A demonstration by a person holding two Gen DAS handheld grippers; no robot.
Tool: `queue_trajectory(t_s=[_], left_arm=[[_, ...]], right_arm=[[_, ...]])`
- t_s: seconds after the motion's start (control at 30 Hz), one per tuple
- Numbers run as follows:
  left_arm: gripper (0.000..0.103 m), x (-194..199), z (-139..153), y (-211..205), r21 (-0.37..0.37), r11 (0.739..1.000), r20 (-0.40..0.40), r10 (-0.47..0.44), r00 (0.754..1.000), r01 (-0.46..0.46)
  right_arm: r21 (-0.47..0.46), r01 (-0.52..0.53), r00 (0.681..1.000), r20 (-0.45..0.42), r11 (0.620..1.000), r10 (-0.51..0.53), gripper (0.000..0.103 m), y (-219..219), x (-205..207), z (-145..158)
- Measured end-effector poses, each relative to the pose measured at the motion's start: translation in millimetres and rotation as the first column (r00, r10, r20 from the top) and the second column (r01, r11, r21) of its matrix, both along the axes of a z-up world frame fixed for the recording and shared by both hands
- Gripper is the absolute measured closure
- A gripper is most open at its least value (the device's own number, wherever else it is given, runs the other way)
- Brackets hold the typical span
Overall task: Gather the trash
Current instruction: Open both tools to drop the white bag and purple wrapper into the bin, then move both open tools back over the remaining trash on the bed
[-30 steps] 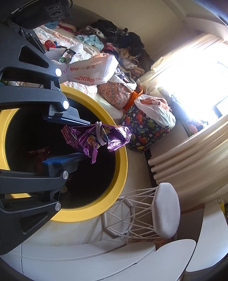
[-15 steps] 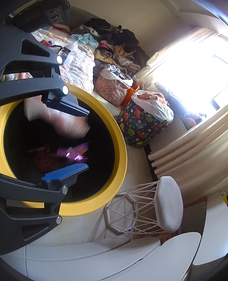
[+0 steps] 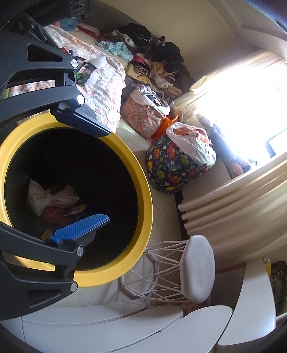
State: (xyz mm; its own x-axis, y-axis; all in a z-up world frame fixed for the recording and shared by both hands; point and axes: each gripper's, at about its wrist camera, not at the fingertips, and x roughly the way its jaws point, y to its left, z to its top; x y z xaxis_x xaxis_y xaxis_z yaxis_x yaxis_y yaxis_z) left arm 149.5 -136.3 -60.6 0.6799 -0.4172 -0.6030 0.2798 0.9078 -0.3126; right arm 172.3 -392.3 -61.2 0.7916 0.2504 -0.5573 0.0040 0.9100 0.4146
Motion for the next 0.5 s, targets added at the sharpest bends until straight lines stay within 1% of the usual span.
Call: queue_trajectory(t_s=[0.23, 0.5], left_arm=[[0.011, -11, 11, 16, 0.002, 1.000, 0.035, 0.027, 0.999, -0.027], [0.011, -18, 18, 34, -0.004, 0.998, 0.054, 0.062, 0.997, -0.062]], right_arm=[[-0.019, -0.043, 0.999, 0.030, 0.999, 0.044, 0.032, 19, -2, 9], [-0.049, -0.099, 0.993, 0.057, 0.994, 0.101, 0.032, 44, -4, 18]])
